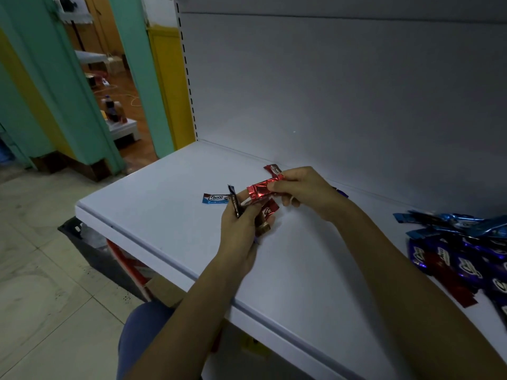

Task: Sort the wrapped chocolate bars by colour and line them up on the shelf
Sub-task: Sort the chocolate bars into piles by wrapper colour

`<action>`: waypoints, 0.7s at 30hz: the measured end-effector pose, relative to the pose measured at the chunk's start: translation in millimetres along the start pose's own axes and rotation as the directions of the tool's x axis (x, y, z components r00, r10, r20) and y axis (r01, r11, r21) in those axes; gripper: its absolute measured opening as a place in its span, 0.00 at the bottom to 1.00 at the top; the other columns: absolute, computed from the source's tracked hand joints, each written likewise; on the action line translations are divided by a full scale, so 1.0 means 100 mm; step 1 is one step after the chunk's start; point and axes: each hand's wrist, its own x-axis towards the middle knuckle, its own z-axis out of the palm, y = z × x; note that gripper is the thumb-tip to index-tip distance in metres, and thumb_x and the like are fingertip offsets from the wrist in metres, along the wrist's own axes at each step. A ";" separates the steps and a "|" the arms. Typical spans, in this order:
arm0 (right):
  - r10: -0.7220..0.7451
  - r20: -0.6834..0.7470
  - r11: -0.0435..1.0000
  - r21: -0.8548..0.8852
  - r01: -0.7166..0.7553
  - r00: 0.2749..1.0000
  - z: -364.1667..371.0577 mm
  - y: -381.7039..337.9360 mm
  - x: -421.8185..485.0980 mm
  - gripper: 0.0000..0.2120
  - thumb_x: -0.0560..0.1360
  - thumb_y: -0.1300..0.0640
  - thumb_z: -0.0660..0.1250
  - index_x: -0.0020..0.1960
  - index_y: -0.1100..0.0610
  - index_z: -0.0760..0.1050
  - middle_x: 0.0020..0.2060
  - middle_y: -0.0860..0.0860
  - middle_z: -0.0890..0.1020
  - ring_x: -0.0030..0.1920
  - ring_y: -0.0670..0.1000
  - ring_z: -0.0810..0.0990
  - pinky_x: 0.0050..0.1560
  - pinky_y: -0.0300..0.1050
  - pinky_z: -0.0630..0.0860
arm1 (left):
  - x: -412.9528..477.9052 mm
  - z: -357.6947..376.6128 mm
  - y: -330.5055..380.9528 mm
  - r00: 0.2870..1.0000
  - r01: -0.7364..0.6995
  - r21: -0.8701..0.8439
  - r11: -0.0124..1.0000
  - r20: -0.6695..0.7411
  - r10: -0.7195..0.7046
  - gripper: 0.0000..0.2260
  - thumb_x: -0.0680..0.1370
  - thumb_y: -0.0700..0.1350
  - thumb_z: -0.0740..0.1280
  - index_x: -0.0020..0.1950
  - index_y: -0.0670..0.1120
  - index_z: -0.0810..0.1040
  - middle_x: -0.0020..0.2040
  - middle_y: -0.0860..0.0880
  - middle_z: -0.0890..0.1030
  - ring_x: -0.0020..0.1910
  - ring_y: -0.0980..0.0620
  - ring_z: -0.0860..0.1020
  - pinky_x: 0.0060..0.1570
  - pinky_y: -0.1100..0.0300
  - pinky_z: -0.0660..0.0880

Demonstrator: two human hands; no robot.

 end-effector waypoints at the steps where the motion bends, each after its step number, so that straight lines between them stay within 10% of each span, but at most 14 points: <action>1: 0.005 -0.007 1.000 0.005 -0.005 1.000 0.00 -0.01 0.01 0.03 0.75 0.61 0.68 0.43 0.58 0.80 0.27 0.45 0.80 0.28 0.42 0.76 0.29 0.35 0.70 | 0.01 -0.01 0.00 1.000 0.014 -0.009 1.000 -0.007 -0.014 0.09 0.79 0.35 0.64 0.57 0.44 0.79 0.43 0.47 0.84 0.36 0.57 0.82 0.31 0.65 0.76; 6: 0.013 -0.038 1.000 -0.003 -0.014 0.999 0.05 -0.04 0.10 0.06 0.74 0.62 0.69 0.49 0.63 0.81 0.32 0.51 0.79 0.30 0.44 0.77 0.30 0.35 0.73 | 0.05 -0.03 0.01 0.999 0.044 -0.031 0.999 -0.027 -0.045 0.09 0.78 0.38 0.66 0.58 0.42 0.78 0.41 0.46 0.81 0.33 0.56 0.77 0.29 0.65 0.73; 10: -0.025 -0.444 0.998 -0.061 -0.003 0.896 0.04 0.06 0.43 0.11 0.78 0.59 0.64 0.57 0.60 0.80 0.42 0.49 0.82 0.35 0.44 0.79 0.34 0.32 0.73 | 0.07 -0.07 0.01 0.996 0.070 -0.079 0.994 -0.042 -0.074 0.09 0.78 0.35 0.65 0.57 0.43 0.76 0.42 0.45 0.81 0.39 0.51 0.78 0.29 0.64 0.74; 12: -0.174 -0.412 0.812 -0.574 -0.107 0.894 0.01 0.18 0.60 0.14 0.80 0.54 0.59 0.60 0.55 0.79 0.47 0.50 0.81 0.41 0.48 0.79 0.42 0.37 0.73 | 0.08 -0.09 0.00 0.998 0.060 -0.084 0.995 -0.030 -0.063 0.06 0.79 0.37 0.65 0.56 0.42 0.76 0.40 0.46 0.80 0.36 0.52 0.77 0.28 0.65 0.73; 15: 0.062 -0.049 0.438 -0.896 -0.072 0.997 0.00 0.37 0.68 0.19 0.81 0.50 0.55 0.68 0.54 0.71 0.64 0.58 0.72 0.62 0.58 0.71 0.63 0.50 0.68 | 0.07 -0.11 0.01 0.998 0.053 -0.106 0.993 -0.022 -0.056 0.08 0.79 0.40 0.65 0.57 0.40 0.76 0.37 0.48 0.82 0.31 0.57 0.79 0.27 0.66 0.73; 17: 0.026 -0.052 0.615 -0.786 -0.057 0.998 0.02 0.31 0.62 0.20 0.81 0.49 0.54 0.69 0.55 0.70 0.71 0.60 0.65 0.70 0.60 0.63 0.71 0.54 0.60 | 0.08 -0.13 0.01 0.999 0.052 -0.112 0.992 -0.007 -0.053 0.05 0.79 0.41 0.65 0.55 0.43 0.76 0.34 0.51 0.83 0.30 0.58 0.79 0.27 0.66 0.74; 21: 0.068 -0.067 0.989 -0.130 -0.076 0.995 0.08 -0.11 0.21 0.26 0.78 0.38 0.55 0.55 0.57 0.80 0.46 0.54 0.83 0.46 0.49 0.82 0.51 0.42 0.75 | 0.09 -0.13 -0.01 0.999 0.015 -0.101 0.995 0.031 -0.012 0.02 0.80 0.40 0.63 0.51 0.42 0.75 0.33 0.48 0.80 0.27 0.57 0.76 0.25 0.65 0.71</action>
